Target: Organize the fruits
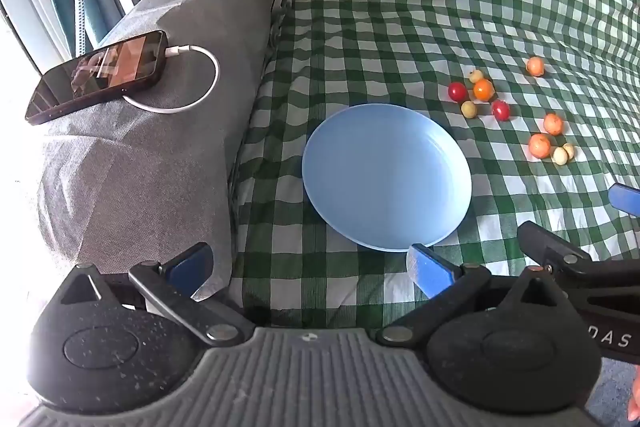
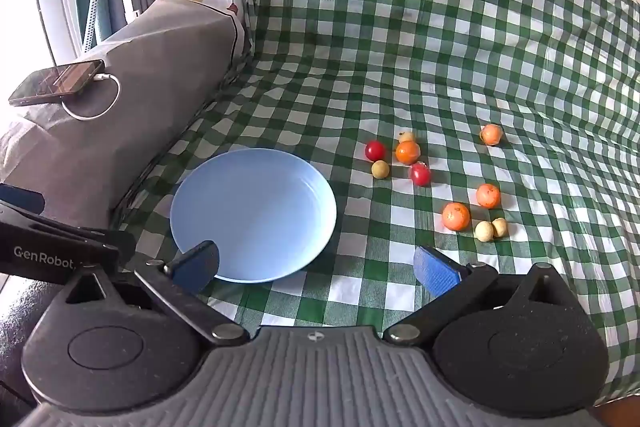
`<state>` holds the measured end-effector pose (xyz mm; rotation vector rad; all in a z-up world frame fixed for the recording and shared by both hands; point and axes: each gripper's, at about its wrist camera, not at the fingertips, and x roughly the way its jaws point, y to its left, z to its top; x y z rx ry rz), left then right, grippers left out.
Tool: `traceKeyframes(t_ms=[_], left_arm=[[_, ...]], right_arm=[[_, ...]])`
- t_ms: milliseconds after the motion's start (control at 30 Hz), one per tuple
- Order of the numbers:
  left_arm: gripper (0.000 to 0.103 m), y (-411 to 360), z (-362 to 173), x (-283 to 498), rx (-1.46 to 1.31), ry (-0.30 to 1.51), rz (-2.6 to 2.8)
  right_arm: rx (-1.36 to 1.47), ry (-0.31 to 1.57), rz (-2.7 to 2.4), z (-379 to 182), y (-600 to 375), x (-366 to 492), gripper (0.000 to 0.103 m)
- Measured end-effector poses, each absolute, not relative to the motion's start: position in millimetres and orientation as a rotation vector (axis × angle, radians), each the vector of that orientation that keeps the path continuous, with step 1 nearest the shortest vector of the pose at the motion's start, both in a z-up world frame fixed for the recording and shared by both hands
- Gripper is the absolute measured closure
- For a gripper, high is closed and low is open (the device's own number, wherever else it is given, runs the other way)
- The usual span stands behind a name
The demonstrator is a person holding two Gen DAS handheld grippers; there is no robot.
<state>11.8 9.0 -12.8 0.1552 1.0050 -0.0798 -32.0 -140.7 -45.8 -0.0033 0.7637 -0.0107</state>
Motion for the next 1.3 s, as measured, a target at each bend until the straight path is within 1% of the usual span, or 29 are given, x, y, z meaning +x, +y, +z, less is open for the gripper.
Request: traceKeyframes(t_ms=[1300], left_arm=[[0.0, 6.9, -24.0, 21.1, 0.192, 1.039, -0.065]], right_arm=[[0.002, 0.769, -0.01, -53.2, -132.7, -31.0, 0.001]])
